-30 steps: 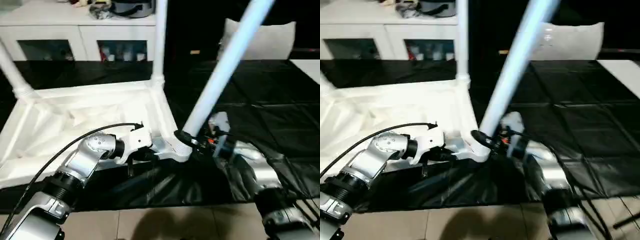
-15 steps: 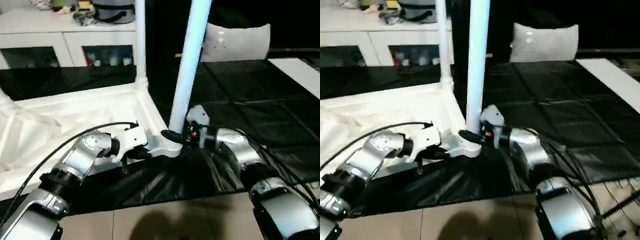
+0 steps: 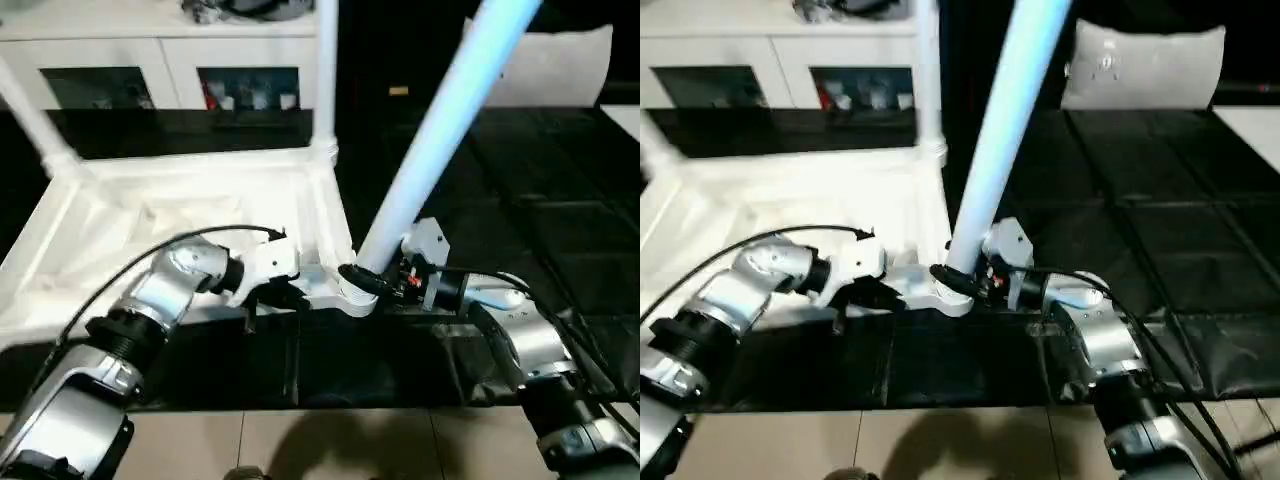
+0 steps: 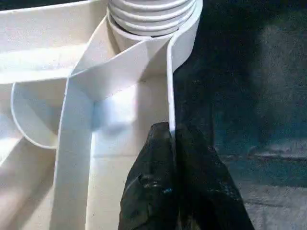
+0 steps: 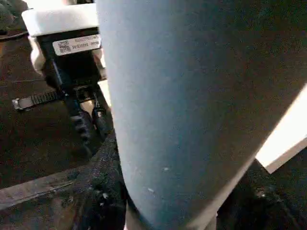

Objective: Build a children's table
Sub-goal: Insert table leg to table base

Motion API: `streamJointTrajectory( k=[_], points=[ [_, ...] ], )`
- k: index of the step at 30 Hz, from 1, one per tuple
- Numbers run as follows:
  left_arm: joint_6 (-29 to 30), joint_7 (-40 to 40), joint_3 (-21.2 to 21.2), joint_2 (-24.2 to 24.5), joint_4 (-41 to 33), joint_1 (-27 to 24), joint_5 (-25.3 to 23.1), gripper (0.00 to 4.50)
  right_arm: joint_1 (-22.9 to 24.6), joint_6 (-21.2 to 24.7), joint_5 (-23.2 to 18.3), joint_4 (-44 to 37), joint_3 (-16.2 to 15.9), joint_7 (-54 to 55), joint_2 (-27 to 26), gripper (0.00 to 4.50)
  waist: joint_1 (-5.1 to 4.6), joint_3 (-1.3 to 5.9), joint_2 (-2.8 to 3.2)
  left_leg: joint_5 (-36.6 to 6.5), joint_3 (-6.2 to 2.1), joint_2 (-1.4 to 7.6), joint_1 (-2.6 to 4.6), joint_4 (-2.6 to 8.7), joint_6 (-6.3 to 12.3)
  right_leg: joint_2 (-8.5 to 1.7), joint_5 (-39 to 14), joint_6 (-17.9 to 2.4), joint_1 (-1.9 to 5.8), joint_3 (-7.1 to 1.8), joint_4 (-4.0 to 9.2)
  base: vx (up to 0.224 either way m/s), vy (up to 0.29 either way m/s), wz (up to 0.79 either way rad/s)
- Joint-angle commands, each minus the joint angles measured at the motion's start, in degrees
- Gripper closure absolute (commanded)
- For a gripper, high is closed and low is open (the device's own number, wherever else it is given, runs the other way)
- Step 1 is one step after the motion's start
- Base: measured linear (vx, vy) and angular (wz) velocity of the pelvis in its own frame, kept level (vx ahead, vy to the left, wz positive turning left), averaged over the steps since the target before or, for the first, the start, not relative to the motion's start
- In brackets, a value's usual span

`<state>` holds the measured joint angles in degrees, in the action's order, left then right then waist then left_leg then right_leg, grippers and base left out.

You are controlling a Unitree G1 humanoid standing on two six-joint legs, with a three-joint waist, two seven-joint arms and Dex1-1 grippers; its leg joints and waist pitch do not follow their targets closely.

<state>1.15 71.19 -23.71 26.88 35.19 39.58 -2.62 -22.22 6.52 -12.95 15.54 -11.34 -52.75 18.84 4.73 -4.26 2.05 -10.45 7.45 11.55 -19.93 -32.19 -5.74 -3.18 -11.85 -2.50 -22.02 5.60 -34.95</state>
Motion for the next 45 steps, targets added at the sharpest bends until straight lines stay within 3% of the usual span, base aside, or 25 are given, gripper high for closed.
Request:
streamJointTrajectory(
  k=[1,3,5,9,20,28,32,34,36,37,40,41,42,43,44,45],
  points=[
    [-0.66,-0.59,1.95,1.55,-0.35,2.00,-0.02,4.50,3.78,6.10,2.06,1.92,-4.45,-0.98,0.38,2.61,-0.47,2.42,0.34,-9.91,0.34,1.32,-0.49,3.55,4.15,-4.23,-10.18,-8.86,2.84,-3.46,4.92,0.000,0.000,0.00],
    [-1.01,0.45,1.95,1.81,-0.21,1.77,-0.05,4.50,4.77,8.75,1.79,-1.24,-4.96,-0.21,0.76,2.61,-0.77,2.26,0.27,-8.81,0.42,1.34,-0.79,3.58,4.21,-4.40,-7.18,-9.68,3.04,-3.46,4.71,0.000,0.000,0.00],
    [-1.26,0.70,1.92,1.82,0.00,1.76,-0.07,4.50,5.02,10.16,1.77,-2.61,-5.21,0.12,0.97,2.61,-1.02,2.29,0.26,-8.33,0.56,1.36,-0.57,3.58,4.42,-4.47,-5.84,-9.97,3.06,-3.51,4.78,0.000,0.000,0.00],
    [-2.16,1.17,1.79,1.66,1.07,2.01,-0.18,4.50,5.19,15.44,1.83,-6.43,-6.09,0.57,1.61,2.61,-1.17,2.09,0.27,-8.12,0.79,1.37,-0.53,3.70,4.51,-4.66,-6.80,-9.92,3.11,-3.56,5.05,0.000,0.000,0.00],
    [-2.76,0.32,1.49,1.20,2.28,2.41,-0.98,4.50,4.98,16.74,3.16,-7.77,-7.69,0.05,2.03,2.61,-1.08,1.71,-0.12,-9.98,1.04,1.59,-0.40,4.03,3.42,-5.04,-12.99,-8.46,2.79,-3.88,5.70,0.000,0.000,0.00],
    [-0.74,0.33,2.49,1.79,-0.12,0.24,0.25,4.50,6.36,17.17,3.06,-7.84,-6.66,2.56,0.49,2.61,-1.15,1.53,-0.07,-10.65,0.97,1.68,-0.47,4.33,2.96,-5.13,-15.07,-7.90,2.66,-3.91,5.89,0.000,0.000,0.00],
    [8.19,-2.05,3.86,1.62,-9.24,-5.20,2.25,4.50,6.31,17.75,5.01,-5.62,-4.67,9.50,-2.27,2.61,-1.49,1.44,0.38,-10.72,0.89,1.97,-0.45,4.62,2.18,-5.16,-13.41,-8.95,2.56,-3.98,5.56,0.000,0.000,0.00],
    [12.45,-4.79,4.25,1.28,-13.76,-7.60,1.89,4.50,5.74,17.95,6.05,-4.22,-3.62,13.50,-4.00,2.61,-1.85,1.25,0.22,-12.05,0.87,1.92,-0.54,4.78,1.88,-5.09,-14.36,-8.96,2.59,-3.94,5.59,0.000,0.000,0.00],
    [15.94,-7.22,4.86,0.72,-17.06,-9.18,1.57,4.50,5.28,17.97,6.62,-3.22,-2.72,16.50,-5.33,2.61,-2.44,0.68,0.40,-14.18,0.76,1.68,-0.65,5.05,1.48,-5.11,-19.31,-8.15,2.30,-3.88,6.15,0.000,0.000,0.00],
    [21.84,-11.37,6.60,-0.65,-22.59,-11.45,1.43,4.50,4.68,18.46,6.83,-2.16,-1.43,20.07,-7.16,2.61,-2.66,0.48,0.39,-15.21,0.80,1.57,-0.58,5.11,1.27,-4.97,-21.31,-7.57,2.18,-3.84,6.35,0.000,0.000,0.00],
    [30.80,-16.52,8.92,-2.90,-31.09,-14.39,0.87,4.50,3.93,18.66,7.17,-1.10,-0.20,23.77,-9.06,2.61,-3.46,0.00,-0.05,-17.79,0.60,1.28,-0.39,5.22,0.89,-4.98,-28.84,-5.09,1.74,-3.83,7.17,0.000,0.000,0.00],
    [33.92,-17.94,9.37,-3.74,-34.11,-15.31,0.44,4.50,3.69,18.41,7.19,-0.82,0.08,24.55,-9.53,2.61,-3.76,0.01,-0.31,-17.37,0.53,1.33,-0.58,5.22,1.12,-5.07,-28.77,-5.01,1.82,-3.92,7.20,0.000,0.000,0.00],
    [33.92,-17.94,9.37,-3.74,-34.11,-15.31,0.44,4.50,3.69,18.41,7.19,-0.82,0.08,24.55,-9.53,2.61,-3.93,-0.09,-0.06,-17.24,0.60,1.35,-0.49,5.18,1.41,-4.90,-28.11,-5.10,1.57,-3.95,7.31,0.000,0.000,0.00],
    [40.13,-21.64,8.56,-5.88,-41.12,-16.96,-2.44,4.50,3.10,17.47,7.47,-0.20,0.26,26.10,-10.54,2.61,-3.93,-0.04,-0.31,-17.37,0.67,1.34,-0.28,5.08,1.63,-4.87,-28.12,-5.01,1.41,-3.96,7.44,0.000,0.000,0.00],
    [41.20,-22.42,8.31,-6.42,-42.32,-17.18,-2.86,4.50,3.00,17.43,7.47,-0.08,0.24,26.25,-10.71,2.61,-4.03,0.03,-0.33,-15.90,0.52,1.69,-0.63,5.20,1.67,-4.97,-25.27,-6.08,1.77,-4.03,6.85,0.000,0.000,0.00],
    [42.49,-23.37,7.60,-7.38,-44.12,-17.47,-3.34,4.50,2.81,17.53,7.42,0.21,0.17,26.29,-10.94,2.61,-3.97,-0.03,-0.37,-15.64,0.85,1.55,-0.30,5.01,2.06,-4.75,-24.49,-6.38,1.38,-4.06,7.14,0.000,0.000,0.00]
  ],
)
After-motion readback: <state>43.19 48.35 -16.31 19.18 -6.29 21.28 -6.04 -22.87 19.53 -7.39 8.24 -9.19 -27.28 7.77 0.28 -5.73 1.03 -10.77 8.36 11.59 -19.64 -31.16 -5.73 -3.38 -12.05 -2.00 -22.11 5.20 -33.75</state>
